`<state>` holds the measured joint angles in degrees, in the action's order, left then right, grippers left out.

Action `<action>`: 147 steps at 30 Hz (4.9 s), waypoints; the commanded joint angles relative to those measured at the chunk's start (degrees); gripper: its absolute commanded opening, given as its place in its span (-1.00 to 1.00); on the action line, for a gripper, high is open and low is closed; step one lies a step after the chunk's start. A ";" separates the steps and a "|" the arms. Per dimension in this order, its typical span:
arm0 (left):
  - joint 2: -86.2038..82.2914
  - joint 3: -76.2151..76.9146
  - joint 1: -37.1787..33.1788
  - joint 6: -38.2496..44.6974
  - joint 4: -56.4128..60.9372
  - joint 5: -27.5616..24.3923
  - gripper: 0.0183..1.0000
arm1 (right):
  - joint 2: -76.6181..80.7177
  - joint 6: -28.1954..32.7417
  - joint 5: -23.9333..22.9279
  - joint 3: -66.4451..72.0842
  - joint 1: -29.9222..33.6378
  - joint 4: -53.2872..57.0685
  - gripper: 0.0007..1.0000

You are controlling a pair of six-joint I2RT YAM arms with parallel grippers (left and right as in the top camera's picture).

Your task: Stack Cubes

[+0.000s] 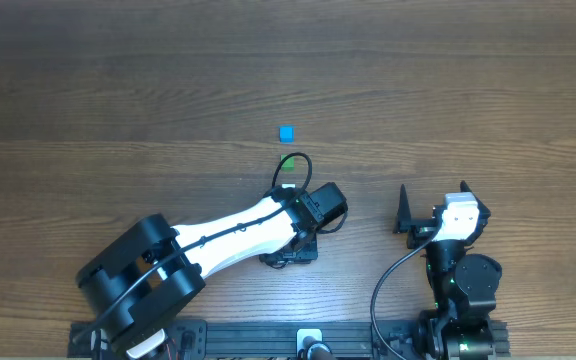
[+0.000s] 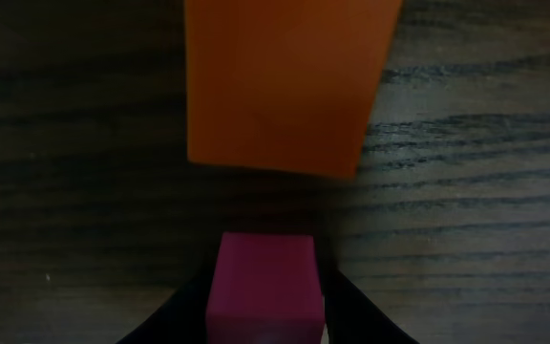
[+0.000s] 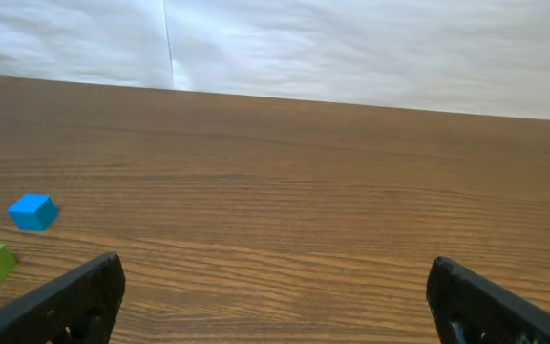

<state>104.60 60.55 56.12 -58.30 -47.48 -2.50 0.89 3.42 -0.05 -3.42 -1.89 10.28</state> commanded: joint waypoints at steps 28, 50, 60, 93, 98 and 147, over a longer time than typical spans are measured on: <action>1.18 -0.61 -0.52 -2.10 -0.87 1.95 -0.43 | -0.61 -0.17 0.44 0.46 0.42 0.00 0.98; 0.68 -0.61 -1.03 -1.20 0.92 1.25 -0.55 | -0.61 -0.17 0.44 0.46 0.42 0.00 0.99; -3.98 -0.59 -4.74 2.29 2.12 0.68 -0.57 | -0.61 -0.17 0.44 0.46 0.42 0.00 0.98; 1.79 22.62 -14.29 15.96 -6.86 3.61 -0.58 | -0.61 -0.15 0.44 0.46 0.42 0.00 0.98; 4.04 22.77 -14.36 15.91 -7.52 2.75 -0.58 | -0.61 -0.17 0.44 0.46 0.42 0.00 0.98; 11.47 22.77 -14.38 17.38 -7.26 1.46 -0.57 | -0.61 -0.17 0.44 0.46 0.42 0.00 0.99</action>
<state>115.09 82.37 41.98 -41.56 -54.85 -0.25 0.91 3.44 -0.05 -3.42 -1.89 10.26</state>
